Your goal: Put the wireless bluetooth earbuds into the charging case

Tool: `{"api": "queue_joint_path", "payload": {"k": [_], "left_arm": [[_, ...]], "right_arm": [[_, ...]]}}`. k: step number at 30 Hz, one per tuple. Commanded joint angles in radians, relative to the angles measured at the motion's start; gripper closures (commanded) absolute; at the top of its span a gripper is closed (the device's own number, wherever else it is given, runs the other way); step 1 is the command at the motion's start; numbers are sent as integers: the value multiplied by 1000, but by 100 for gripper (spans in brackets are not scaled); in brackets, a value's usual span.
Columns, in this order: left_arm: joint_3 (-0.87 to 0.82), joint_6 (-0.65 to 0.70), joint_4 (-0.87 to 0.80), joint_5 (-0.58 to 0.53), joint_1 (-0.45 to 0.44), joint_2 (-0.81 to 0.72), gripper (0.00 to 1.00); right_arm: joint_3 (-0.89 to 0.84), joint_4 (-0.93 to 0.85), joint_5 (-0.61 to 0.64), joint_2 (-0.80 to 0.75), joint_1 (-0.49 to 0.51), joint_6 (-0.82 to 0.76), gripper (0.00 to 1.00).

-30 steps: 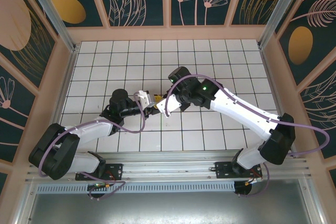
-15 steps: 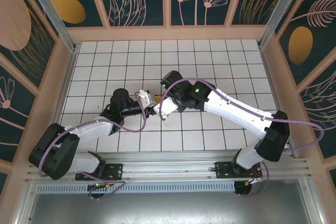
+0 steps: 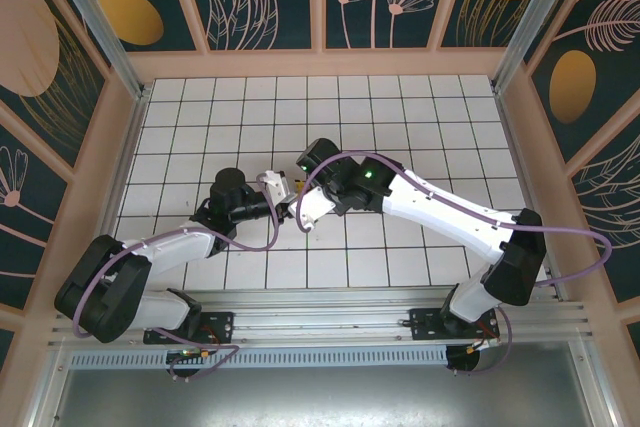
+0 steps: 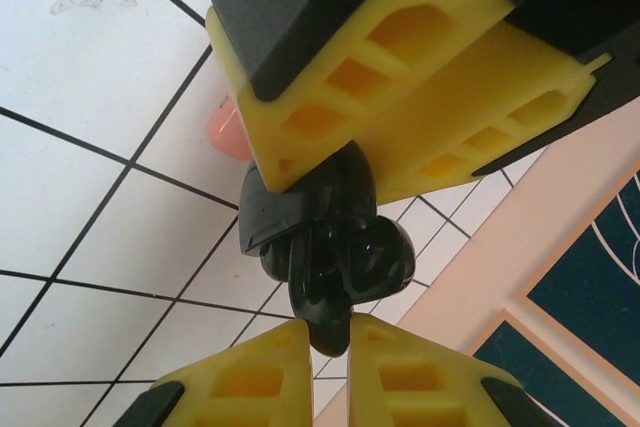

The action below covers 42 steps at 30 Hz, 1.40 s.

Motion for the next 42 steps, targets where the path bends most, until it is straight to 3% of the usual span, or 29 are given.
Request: {"api": "queue_joint_path", "payload": {"k": [1,14,25,32,42], "left_arm": [[42,-15,57,6,-7,-20,77],[31,-41,91,17,-7,-26,77],[-8,-68,203,53,-7,-30,77],[-69,-93,376,38,-7,-4,78],[-98,-105,452,29,-7,-3,78]], "right_arm": [[17,-17,-111,16,25,29,87],[-20,30,-196,-12,-43,90,87],[-97,160,-596,-132,-220,162,87],[-162,255,-811,-210,-328,217,87],[-229,353,-974,-256,-400,331,83]]}}
